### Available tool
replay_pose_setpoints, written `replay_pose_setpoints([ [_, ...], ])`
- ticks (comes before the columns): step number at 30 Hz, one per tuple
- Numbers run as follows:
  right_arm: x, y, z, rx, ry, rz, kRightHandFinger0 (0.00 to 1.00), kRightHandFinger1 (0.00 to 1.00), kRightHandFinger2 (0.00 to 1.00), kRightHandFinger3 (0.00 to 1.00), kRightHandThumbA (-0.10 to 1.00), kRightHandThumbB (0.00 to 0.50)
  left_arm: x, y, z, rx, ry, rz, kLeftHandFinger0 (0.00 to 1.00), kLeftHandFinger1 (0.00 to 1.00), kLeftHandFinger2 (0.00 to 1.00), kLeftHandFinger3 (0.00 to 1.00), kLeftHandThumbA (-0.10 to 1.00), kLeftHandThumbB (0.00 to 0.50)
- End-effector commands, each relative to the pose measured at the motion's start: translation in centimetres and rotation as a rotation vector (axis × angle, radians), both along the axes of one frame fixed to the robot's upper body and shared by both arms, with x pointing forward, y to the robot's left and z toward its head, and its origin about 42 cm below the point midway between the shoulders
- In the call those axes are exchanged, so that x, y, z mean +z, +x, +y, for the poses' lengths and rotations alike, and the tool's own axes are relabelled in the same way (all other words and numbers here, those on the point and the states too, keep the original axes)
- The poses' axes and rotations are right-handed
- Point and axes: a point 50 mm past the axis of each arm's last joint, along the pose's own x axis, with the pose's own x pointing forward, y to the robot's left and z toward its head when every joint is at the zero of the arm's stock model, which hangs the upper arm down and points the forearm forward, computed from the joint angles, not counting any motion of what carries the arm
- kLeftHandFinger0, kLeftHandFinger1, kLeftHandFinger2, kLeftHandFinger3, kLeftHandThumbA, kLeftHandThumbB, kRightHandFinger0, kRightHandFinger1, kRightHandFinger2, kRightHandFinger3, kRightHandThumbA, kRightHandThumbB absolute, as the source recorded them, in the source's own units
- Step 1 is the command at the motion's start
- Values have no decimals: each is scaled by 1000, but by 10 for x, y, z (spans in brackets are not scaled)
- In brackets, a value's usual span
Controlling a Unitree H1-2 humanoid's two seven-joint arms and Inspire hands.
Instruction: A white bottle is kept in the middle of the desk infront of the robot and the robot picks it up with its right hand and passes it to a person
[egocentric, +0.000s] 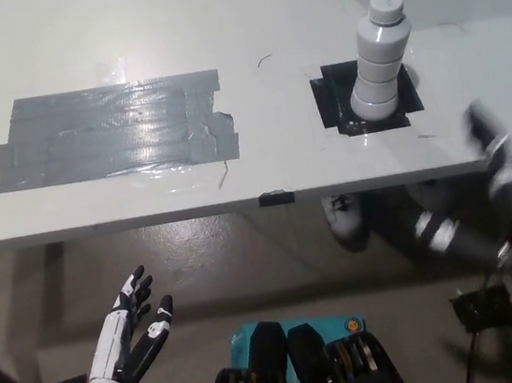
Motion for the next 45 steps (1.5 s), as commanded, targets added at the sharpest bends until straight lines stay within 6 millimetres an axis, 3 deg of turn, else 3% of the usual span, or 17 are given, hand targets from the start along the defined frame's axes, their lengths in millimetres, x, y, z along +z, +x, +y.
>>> replay_pose_setpoints([
  [1,50,37,-19,-58,7,-104,1000,1000,1000,1000,944,300,9,2,0,-8,21,-67,1000,1000,1000,1000,617,23],
  [2,52,41,-20,-59,9,-94,1000,1000,1000,1000,957,305,9,2,0,-8,20,-68,1000,1000,1000,1000,617,23],
  [3,56,54,-23,-59,12,-44,1000,1000,1000,1000,989,344,10,2,0,-8,23,-69,1000,1000,1000,1000,627,26],
  [12,68,144,-30,-96,64,178,1000,1000,1000,1000,1000,414,13,5,1,-7,35,-81,1000,1000,1000,1000,632,29],
  [15,68,161,-29,-79,86,216,1000,1000,1000,1000,1000,396,13,5,1,-3,29,-78,1000,1000,1000,1000,631,29],
  [18,68,181,-24,-65,85,267,1000,1000,1000,1000,1000,453,13,6,1,-9,32,-81,1000,1000,1000,1000,622,8],
  [29,64,213,2,-23,25,367,1000,1000,1000,1000,1000,499,16,9,1,-17,28,-85,1000,1000,1000,1000,651,16],
  [41,59,233,24,22,-102,434,1000,1000,1000,1000,954,500,20,12,1,-14,25,-90,1000,1000,1000,1000,652,18],
  [45,54,243,29,77,-24,497,1000,1000,1000,1000,819,499,19,10,1,-11,31,-91,1000,1000,1000,1000,645,17],
])
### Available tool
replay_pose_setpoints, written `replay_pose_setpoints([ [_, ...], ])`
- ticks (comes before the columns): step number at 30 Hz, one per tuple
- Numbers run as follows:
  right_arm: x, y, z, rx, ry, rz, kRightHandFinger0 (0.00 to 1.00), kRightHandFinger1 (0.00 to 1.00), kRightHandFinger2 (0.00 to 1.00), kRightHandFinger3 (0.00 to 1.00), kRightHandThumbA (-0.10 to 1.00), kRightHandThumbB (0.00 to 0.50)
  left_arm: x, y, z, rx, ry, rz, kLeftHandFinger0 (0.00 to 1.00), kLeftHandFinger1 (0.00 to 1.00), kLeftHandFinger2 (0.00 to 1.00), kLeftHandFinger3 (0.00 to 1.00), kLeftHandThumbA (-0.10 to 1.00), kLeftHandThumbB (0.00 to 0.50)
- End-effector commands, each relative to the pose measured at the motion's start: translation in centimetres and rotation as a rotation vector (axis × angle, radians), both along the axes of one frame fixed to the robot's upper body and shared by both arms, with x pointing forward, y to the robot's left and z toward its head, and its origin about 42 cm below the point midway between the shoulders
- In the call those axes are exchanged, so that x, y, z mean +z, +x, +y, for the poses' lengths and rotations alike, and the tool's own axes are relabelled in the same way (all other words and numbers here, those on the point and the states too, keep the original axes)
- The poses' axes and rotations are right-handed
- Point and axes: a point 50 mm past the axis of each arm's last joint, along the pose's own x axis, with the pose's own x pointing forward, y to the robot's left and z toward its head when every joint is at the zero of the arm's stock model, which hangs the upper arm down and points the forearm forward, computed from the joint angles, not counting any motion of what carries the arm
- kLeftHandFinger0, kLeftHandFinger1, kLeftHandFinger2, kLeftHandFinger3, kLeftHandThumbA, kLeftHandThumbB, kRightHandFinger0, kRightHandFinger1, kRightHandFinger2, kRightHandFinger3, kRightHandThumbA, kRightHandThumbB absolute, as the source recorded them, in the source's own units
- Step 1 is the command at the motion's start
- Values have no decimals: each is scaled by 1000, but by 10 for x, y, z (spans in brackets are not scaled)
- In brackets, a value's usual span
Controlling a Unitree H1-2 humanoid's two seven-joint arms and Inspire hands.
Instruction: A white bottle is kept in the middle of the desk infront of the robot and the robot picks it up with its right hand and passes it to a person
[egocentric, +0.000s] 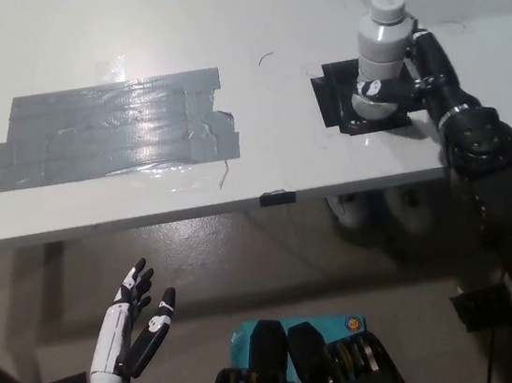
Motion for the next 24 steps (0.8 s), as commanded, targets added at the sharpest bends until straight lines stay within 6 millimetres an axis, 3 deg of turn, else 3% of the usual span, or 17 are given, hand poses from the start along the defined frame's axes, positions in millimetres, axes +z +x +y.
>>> replay_pose_setpoints([
  [1,40,20,8,53,91,-68,1000,1000,1000,1000,810,500,12,4,2,-2,6,-58,1000,1000,1000,1000,647,18],
  [2,37,24,6,52,195,-35,1000,1000,1000,1000,698,500,12,4,2,-4,8,-59,1000,1000,1000,1000,656,15],
  [4,34,26,5,49,258,-7,1000,1000,1000,1000,629,490,11,4,1,-2,3,-63,1000,1000,1000,1000,644,15],
  [5,33,29,3,37,360,63,1000,1000,1000,1000,469,412,11,3,1,-1,2,-57,1000,1000,1000,1000,638,1],
  [6,33,30,2,34,416,91,1000,1000,1000,1000,439,418,12,2,1,-2,4,-54,1000,1000,1000,1000,636,0],
  [7,31,31,-1,-6,479,137,801,898,1000,1000,315,389,11,2,0,-3,7,-52,1000,1000,1000,1000,636,0],
  [8,31,32,-3,-43,520,154,407,555,755,713,139,361,12,2,0,-5,7,-53,1000,1000,1000,1000,635,0],
  [9,30,32,-5,-88,531,163,81,212,374,290,-45,297,12,3,0,-5,6,-53,1000,1000,1000,1000,634,10],
  [10,30,33,-6,-123,525,164,16,169,355,191,-73,315,12,4,1,-4,4,-52,1000,1000,1000,1000,634,12],
  [11,31,33,-7,-154,521,161,3,135,370,163,-95,303,13,6,1,-4,5,-54,1000,1000,1000,1000,633,17],
  [13,31,33,-10,-174,502,134,0,235,525,213,-100,203,16,8,2,-8,6,-61,1000,1000,1000,1000,626,11],
  [14,30,32,-10,-175,538,123,0,307,626,357,-100,169,17,9,3,-11,13,-57,1000,1000,1000,1000,630,5],
  [19,25,30,-11,-165,530,95,0,387,797,699,-100,182,16,8,2,-9,11,-59,1000,1000,1000,1000,609,5],
  [20,25,30,-9,-165,523,95,0,401,837,828,-100,172,16,7,3,-9,6,-58,1000,1000,1000,1000,606,5],
  [22,28,30,-5,-161,509,87,0,417,873,927,-100,173,15,6,4,-8,6,-57,1000,1000,1000,1000,606,11],
  [24,34,32,-1,-144,492,67,1,457,886,862,-100,170,16,7,4,-9,19,-59,1000,1000,1000,1000,606,1],
])
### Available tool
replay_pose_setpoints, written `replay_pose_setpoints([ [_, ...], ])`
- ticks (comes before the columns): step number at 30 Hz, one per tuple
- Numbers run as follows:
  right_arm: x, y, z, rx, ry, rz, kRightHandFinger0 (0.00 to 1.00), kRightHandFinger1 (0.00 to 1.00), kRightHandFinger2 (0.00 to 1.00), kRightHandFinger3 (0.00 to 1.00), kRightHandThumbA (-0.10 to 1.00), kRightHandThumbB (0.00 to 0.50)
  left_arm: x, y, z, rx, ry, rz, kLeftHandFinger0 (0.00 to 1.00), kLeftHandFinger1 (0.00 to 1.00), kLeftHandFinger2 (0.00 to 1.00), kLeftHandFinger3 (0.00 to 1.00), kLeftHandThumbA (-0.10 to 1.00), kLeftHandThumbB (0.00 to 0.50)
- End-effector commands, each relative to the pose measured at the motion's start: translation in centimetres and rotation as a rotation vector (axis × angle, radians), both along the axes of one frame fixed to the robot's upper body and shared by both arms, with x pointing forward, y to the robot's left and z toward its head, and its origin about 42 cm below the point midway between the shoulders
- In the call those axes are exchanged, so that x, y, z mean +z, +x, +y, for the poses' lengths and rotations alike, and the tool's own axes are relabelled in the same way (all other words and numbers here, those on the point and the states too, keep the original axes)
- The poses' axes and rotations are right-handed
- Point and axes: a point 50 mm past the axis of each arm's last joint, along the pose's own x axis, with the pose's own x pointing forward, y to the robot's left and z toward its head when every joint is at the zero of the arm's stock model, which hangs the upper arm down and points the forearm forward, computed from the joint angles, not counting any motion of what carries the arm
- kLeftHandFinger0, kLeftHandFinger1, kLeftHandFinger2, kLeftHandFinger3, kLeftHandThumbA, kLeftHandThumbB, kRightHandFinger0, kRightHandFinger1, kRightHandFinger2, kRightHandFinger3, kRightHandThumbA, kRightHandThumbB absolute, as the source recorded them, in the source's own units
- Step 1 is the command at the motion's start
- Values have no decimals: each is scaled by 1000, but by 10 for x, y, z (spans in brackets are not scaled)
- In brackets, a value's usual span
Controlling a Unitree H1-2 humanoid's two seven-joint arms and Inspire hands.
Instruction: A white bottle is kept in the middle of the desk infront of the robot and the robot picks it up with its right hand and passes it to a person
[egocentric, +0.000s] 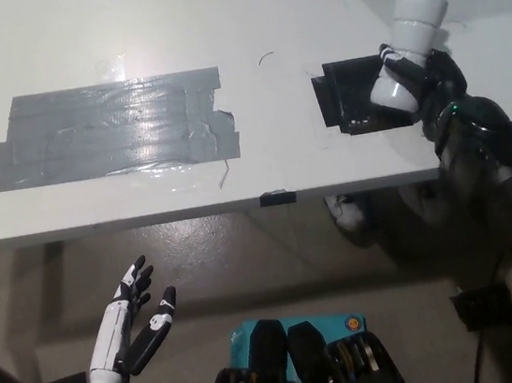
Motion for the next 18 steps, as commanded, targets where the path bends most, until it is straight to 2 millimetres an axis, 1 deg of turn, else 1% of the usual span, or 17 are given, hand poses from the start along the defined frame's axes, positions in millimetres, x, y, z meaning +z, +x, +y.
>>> replay_pose_setpoints([
  [1,53,16,12,19,-21,-194,3,463,854,804,-100,185,15,5,4,-8,25,-56,1000,1000,1000,1000,605,0],
  [2,60,17,17,38,-45,-224,58,505,861,761,-100,194,14,5,4,-6,23,-55,1000,1000,1000,1000,598,0],
  [3,64,18,20,44,-57,-235,74,517,878,771,-100,191,14,5,5,-6,23,-55,1000,1000,1000,1000,598,1],
  [4,72,19,25,58,-77,-261,106,544,923,819,-100,180,14,5,5,-5,24,-55,1000,1000,1000,1000,601,8],
  [5,86,20,33,96,-94,-316,138,587,951,846,-100,172,13,5,5,-4,26,-58,1000,1000,1000,1000,603,10],
  [6,94,20,38,115,-99,-338,180,645,984,892,-100,175,13,5,4,-5,26,-59,1000,1000,1000,1000,604,9],
  [7,102,19,44,139,-114,-369,203,663,994,888,-100,173,12,4,4,-7,24,-58,1000,1000,1000,1000,604,12],
  [8,107,19,47,154,-129,-392,209,666,995,886,-100,172,12,4,4,-6,22,-56,1000,1000,1000,1000,604,13],
  [9,118,17,55,183,-160,-442,207,628,953,853,-100,178,12,4,4,-5,32,-53,1000,1000,1000,1000,606,8],
  [10,125,15,61,209,-162,-468,155,567,885,803,-100,154,12,5,4,-5,39,-53,1000,1000,1000,1000,610,5],
  [11,135,13,70,235,-165,-485,187,568,861,772,-100,153,13,5,5,-5,39,-44,1000,1000,1000,1000,609,8],
  [13,146,9,83,261,-184,-502,204,591,889,781,-100,150,13,4,5,-5,37,-41,1000,1000,1000,1000,585,6],
  [14,154,7,94,288,-205,-512,206,606,916,807,-100,140,14,4,5,-6,39,-43,1000,1000,1000,1000,578,8],
  [15,156,6,97,296,-210,-513,206,619,933,836,-100,140,14,4,5,-6,40,-43,1000,1000,1000,1000,577,9],
  [16,160,4,106,315,-226,-522,204,624,931,834,-100,155,14,4,4,-6,45,-43,1000,1000,1000,1000,568,11],
  [18,162,3,109,321,-235,-526,200,621,926,830,-100,155,15,4,4,-6,47,-44,1000,1000,1000,1000,570,12],
])
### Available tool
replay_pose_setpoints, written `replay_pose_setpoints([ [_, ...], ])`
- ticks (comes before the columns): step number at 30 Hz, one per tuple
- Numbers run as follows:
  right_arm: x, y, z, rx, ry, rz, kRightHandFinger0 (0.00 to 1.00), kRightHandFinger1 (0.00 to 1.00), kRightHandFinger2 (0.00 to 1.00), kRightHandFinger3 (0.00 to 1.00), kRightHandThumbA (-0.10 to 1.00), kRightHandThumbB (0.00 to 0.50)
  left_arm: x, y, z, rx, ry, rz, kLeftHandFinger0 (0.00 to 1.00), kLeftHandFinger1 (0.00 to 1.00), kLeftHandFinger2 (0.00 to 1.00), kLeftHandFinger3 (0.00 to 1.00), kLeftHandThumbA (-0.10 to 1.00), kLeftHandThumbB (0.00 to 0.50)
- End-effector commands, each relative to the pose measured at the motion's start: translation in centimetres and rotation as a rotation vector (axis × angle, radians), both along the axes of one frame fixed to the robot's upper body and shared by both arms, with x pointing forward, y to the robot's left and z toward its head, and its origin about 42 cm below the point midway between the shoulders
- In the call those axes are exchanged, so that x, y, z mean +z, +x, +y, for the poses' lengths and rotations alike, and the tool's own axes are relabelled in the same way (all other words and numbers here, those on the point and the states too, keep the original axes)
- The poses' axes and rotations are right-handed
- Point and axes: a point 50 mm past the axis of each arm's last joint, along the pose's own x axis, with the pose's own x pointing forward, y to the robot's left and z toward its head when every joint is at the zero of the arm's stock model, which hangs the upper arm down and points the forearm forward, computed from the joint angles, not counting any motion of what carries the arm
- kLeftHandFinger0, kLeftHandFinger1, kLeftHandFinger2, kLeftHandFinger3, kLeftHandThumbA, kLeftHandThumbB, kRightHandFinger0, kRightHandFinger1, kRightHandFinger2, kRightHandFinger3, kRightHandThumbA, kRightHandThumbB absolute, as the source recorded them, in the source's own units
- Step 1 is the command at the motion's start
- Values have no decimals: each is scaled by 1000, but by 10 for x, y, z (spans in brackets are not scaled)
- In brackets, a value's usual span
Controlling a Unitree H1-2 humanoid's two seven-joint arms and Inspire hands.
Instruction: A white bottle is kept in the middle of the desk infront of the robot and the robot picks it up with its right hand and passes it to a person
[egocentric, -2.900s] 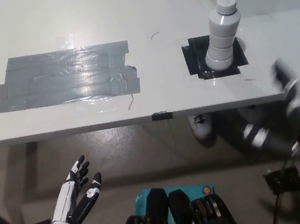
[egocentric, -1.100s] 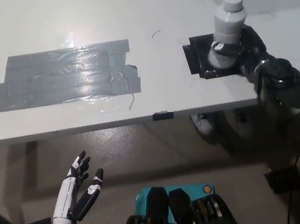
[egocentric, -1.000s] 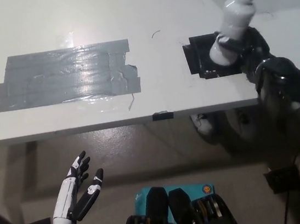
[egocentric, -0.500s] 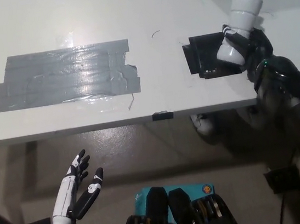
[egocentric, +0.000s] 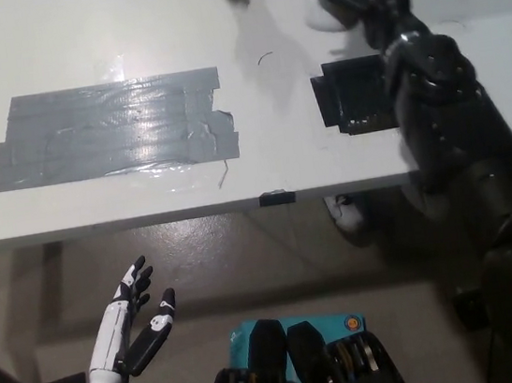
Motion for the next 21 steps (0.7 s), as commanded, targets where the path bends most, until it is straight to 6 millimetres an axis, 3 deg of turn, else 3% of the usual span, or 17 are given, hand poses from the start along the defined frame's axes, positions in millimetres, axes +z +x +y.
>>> replay_pose_setpoints([
  [1,54,-1,35,90,-78,-112,159,595,905,810,-100,157,14,4,4,-3,46,-41,1000,1000,1000,1000,583,17],
  [3,57,1,51,102,-137,-119,145,614,935,878,-100,154,16,5,3,-3,40,-41,1000,1000,1000,1000,553,10],
  [6,53,3,67,113,-217,-74,100,586,906,864,-100,153,16,4,2,-1,35,-45,1000,1000,1000,1000,491,15],
  [10,44,5,76,114,-255,-37,57,572,910,899,-100,158,17,6,2,-8,44,-40,1000,1000,1000,1000,503,13],
  [13,33,5,83,127,-312,-20,64,586,902,842,-100,170,17,6,3,-6,30,-40,1000,1000,1000,1000,481,38],
  [16,23,4,87,130,-373,-1,94,646,956,915,-100,162,19,6,2,-7,27,-37,1000,1000,1000,1000,450,41],
  [21,11,3,91,142,-396,58,83,529,896,904,-100,131,19,7,1,-11,29,-35,1000,1000,1000,1000,437,56],
])
